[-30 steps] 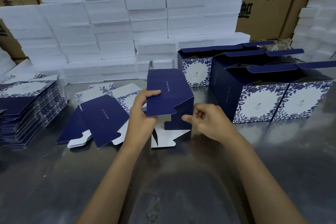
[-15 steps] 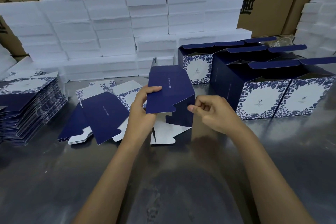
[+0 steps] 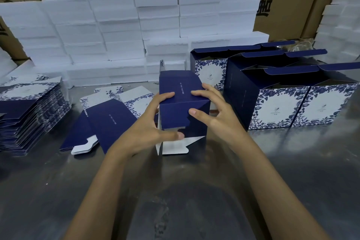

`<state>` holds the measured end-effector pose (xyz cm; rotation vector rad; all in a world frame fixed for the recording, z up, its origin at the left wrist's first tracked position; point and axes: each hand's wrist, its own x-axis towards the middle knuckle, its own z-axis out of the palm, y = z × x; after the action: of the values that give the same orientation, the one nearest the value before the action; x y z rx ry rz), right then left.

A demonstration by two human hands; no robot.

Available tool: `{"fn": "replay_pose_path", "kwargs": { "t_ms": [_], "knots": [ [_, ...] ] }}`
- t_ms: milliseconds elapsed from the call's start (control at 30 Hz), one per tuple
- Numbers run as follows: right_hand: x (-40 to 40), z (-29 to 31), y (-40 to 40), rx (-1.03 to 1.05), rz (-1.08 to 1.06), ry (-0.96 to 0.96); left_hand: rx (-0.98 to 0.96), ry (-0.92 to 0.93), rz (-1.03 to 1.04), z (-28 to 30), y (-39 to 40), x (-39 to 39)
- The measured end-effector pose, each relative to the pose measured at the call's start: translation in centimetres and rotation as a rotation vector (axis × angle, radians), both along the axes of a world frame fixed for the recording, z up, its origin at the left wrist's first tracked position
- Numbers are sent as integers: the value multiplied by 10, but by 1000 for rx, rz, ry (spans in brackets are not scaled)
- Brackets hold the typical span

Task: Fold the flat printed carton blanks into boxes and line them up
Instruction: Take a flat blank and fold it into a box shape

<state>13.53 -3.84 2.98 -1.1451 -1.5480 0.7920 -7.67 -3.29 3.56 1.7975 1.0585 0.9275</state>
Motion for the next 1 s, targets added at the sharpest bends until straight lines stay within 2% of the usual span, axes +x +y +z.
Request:
{"fn": "replay_pose_path", "kwargs": {
  "t_ms": [67,200,300,367,633,833,1000],
  "knots": [
    [-5,-3,1,33,-30,52,6,-25,4,0,-2,3],
    [-9,-6,2,68,-70,123,172,-175,252,0,-4,21],
    [-6,-4,2,56,-61,131,215,-318,239,-5,-6,34],
    [-8,-3,1,48,-19,152,190,-351,284,-8,-5,37],
    [-27,-7,0,104,-122,197,221,-349,390,-13,-4,44],
    [-17,-5,1,81,-63,189,107,-385,283,-5,-2,29],
    [-13,-6,3,99,-60,181,175,-359,295,-4,-3,30]
  ]
}}
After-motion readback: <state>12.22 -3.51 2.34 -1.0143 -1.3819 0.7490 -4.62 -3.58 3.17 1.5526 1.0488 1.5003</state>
